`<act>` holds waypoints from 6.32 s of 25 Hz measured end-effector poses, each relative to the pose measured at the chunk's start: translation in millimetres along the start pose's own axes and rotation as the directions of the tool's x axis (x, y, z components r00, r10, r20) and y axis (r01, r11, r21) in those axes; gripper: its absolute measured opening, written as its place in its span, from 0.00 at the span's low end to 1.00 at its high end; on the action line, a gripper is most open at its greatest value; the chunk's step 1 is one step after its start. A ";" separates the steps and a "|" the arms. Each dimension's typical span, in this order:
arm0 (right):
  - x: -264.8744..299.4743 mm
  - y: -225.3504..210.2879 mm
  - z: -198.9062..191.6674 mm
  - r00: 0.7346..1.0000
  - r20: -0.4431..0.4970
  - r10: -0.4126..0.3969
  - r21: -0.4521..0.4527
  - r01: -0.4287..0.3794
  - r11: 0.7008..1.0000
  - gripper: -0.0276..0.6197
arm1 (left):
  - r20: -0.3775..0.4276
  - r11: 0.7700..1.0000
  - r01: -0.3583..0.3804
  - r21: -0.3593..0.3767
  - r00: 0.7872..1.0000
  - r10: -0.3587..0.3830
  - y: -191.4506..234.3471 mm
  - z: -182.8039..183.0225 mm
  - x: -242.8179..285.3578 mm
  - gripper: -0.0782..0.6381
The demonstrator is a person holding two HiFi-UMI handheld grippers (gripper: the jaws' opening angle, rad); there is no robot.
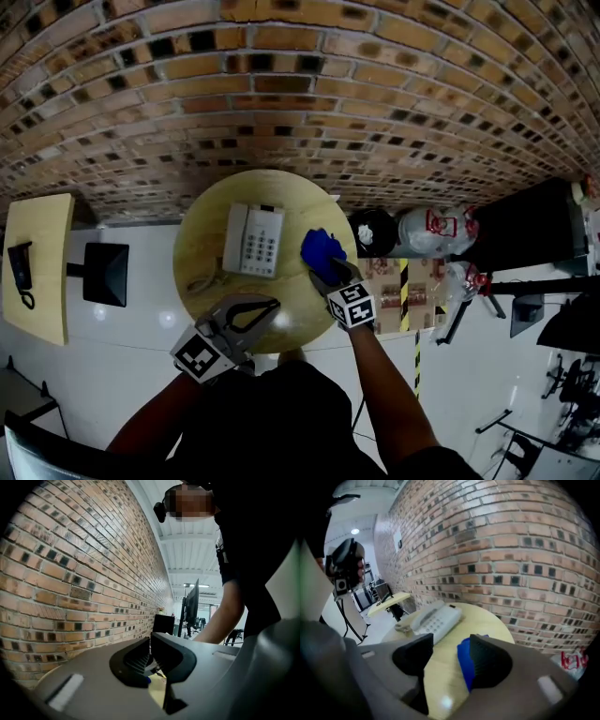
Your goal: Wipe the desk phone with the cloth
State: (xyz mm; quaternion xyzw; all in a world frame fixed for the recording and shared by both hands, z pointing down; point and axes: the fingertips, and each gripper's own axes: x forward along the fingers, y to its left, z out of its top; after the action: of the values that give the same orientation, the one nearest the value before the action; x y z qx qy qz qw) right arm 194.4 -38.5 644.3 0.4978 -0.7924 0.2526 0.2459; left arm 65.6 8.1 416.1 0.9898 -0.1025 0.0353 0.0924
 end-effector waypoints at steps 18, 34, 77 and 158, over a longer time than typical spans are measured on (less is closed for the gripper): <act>92.7 -76.3 -74.9 0.956 -0.294 0.004 0.005 -0.002 1.000 0.38 | -0.062 0.992 -0.106 -0.069 0.993 0.101 18.5 -32.4 9.3 0.12; 65.3 14.3 -7.0 0.989 -0.086 0.118 -0.011 -0.119 0.993 0.17 | -0.027 0.995 -0.085 -0.047 0.996 0.084 3.0 -26.3 -27.4 0.12; 153.9 105.4 39.3 0.921 -0.162 0.354 -0.224 -0.384 0.896 0.17 | 0.032 0.988 -0.152 0.032 0.988 0.151 67.7 -22.4 -46.1 0.11; -156.3 255.7 146.6 0.853 0.443 0.275 -0.153 -0.231 0.961 0.40 | 0.074 0.998 0.040 0.038 0.996 -0.043 -48.2 42.6 -111.7 0.11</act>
State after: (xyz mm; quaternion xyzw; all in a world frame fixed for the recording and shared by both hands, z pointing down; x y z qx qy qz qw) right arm 0.6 67.2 394.2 0.4225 -0.8975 0.1200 0.0391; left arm -31.2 68.3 356.0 0.9939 -0.0846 -0.0021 0.0711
